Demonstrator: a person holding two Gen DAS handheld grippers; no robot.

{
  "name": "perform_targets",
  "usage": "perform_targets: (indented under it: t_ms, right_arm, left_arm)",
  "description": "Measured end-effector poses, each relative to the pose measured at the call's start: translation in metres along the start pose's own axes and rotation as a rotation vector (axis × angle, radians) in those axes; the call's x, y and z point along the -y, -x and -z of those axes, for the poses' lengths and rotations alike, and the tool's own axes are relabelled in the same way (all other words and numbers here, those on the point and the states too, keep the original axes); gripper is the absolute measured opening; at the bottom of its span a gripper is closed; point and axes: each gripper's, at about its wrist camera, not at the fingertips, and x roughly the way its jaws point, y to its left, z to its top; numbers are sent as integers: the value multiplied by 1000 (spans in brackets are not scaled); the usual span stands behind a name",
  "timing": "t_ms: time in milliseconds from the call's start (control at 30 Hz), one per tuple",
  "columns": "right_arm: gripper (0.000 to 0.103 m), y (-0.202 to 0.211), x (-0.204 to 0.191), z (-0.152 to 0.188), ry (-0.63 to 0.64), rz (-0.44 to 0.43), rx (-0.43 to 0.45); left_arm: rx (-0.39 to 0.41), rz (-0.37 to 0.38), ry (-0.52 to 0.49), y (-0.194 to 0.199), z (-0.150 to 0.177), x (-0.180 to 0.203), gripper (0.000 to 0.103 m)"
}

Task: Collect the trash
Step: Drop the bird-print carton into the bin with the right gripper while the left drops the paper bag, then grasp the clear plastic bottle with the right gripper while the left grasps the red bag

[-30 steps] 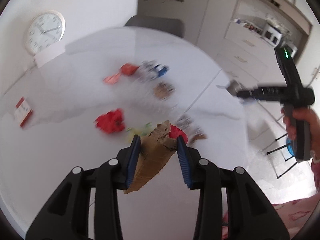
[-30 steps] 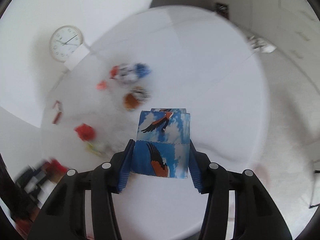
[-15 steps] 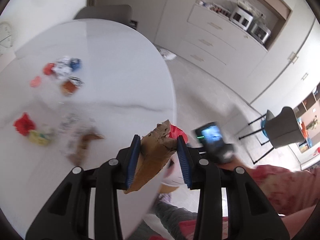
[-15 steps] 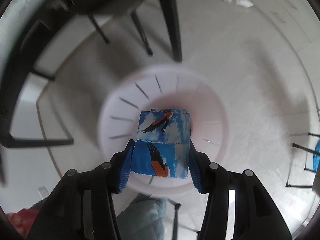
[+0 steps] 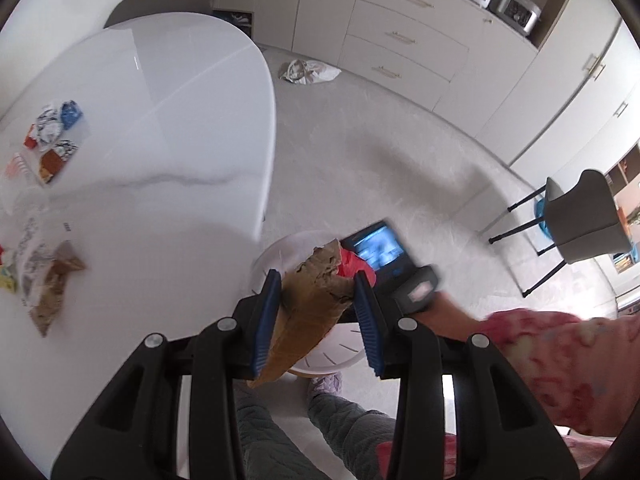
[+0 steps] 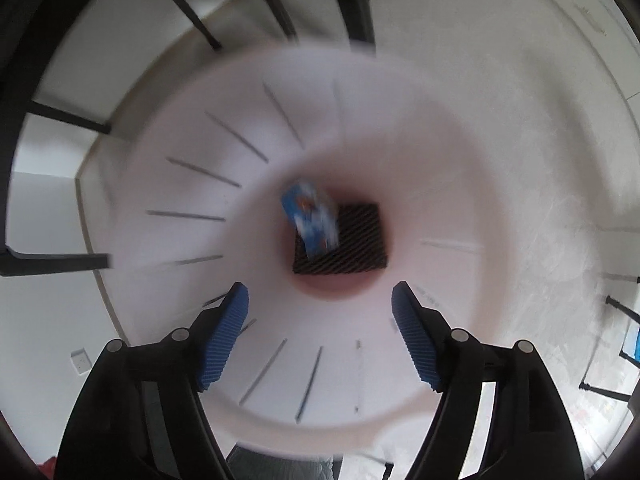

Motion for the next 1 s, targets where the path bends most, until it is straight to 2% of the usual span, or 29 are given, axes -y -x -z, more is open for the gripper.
perform_targets:
  t_ms: [100, 267, 400, 500, 567, 600, 667, 800, 900, 1000]
  right_arm:
    - [88, 55, 18, 11, -9, 64, 91]
    - [91, 113, 40, 34, -47, 110, 161]
    - [91, 128, 50, 46, -81, 110, 172]
    - [91, 122, 50, 46, -97, 105, 178]
    - [91, 119, 52, 46, -112, 101, 175]
    - [91, 118, 52, 46, -121, 98, 175]
    - [91, 118, 53, 46, -126, 101, 178]
    - [91, 135, 48, 43, -108, 120, 205]
    - [91, 164, 38, 36, -74, 135, 256]
    - [91, 207, 15, 25, -19, 128, 336]
  left_arm:
    - [-28, -8, -8, -21, -1, 11, 37]
    - [-118, -44, 10, -83, 4, 20, 37]
    - [-194, -64, 63, -138, 8, 16, 39]
    - [-231, -62, 89, -169, 8, 10, 42]
    - [-248, -67, 86, -181, 9, 10, 57]
    - [-245, -71, 85, -183, 9, 10, 59]
    - [-238, -64, 81, -179, 9, 12, 65]
    - [-202, -28, 83, -152, 6, 20, 68]
    - [-126, 39, 112, -98, -6, 29, 73]
    - [-2, 59, 123, -27, -19, 33, 88]
